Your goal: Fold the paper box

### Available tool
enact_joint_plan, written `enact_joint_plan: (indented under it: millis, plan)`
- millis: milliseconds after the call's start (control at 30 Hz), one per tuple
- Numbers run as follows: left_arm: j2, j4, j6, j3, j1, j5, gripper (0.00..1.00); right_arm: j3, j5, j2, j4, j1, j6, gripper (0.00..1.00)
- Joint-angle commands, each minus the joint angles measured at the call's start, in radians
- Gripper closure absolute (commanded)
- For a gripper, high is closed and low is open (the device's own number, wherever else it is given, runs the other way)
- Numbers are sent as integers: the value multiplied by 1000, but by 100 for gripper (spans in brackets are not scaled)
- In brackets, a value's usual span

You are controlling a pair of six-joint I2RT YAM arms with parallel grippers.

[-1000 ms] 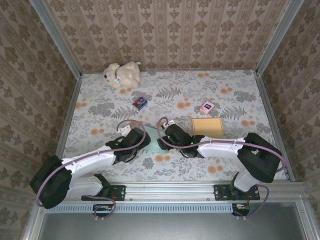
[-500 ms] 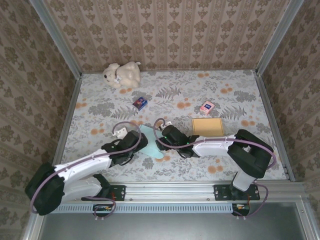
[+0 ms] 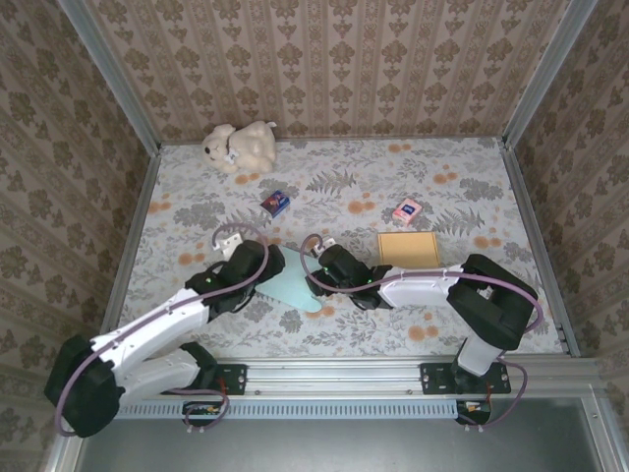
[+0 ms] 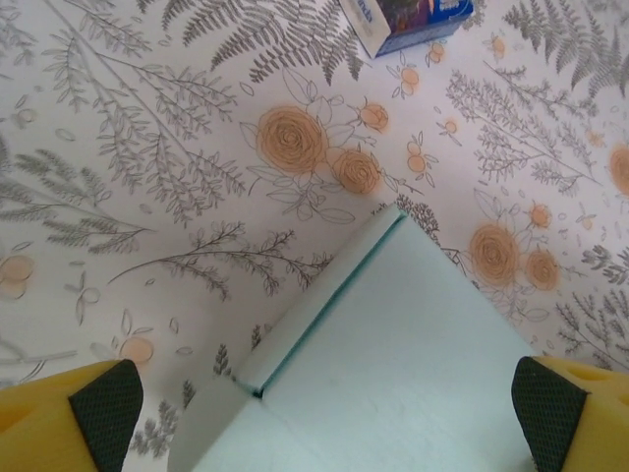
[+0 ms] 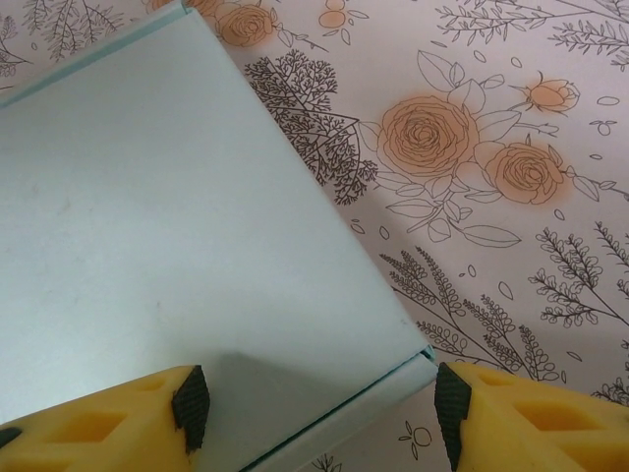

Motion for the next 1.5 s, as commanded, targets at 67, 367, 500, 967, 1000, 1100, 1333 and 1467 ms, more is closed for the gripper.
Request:
enact_joint_plan:
  millis: [67, 367, 500, 967, 1000, 1100, 1333, 1467]
  plan:
    - [154, 105, 201, 74, 189, 388, 0, -23, -37, 28, 8, -20, -28, 35]
    - [236, -8, 211, 128, 142, 265, 0, -29, -56, 36, 18, -32, -28, 35]
    - [266, -68, 223, 143, 118, 215, 0, -29, -65, 37, 20, -36, -25, 35]
    - [417, -211, 116, 238, 67, 199, 0, -30, -67, 25, 17, -37, -22, 35]
    - [426, -216, 113, 244, 59, 198, 0, -32, -67, 25, 17, -37, -22, 35]
    - [445, -205, 99, 243, 49, 208, 0, -34, -67, 23, 20, -38, -21, 35]
    - [450, -154, 73, 213, 48, 244, 0, -41, -69, 18, 23, -38, -19, 35]
    - [449, -125, 53, 191, 49, 273, 0, -42, -70, 15, 25, -39, -17, 35]
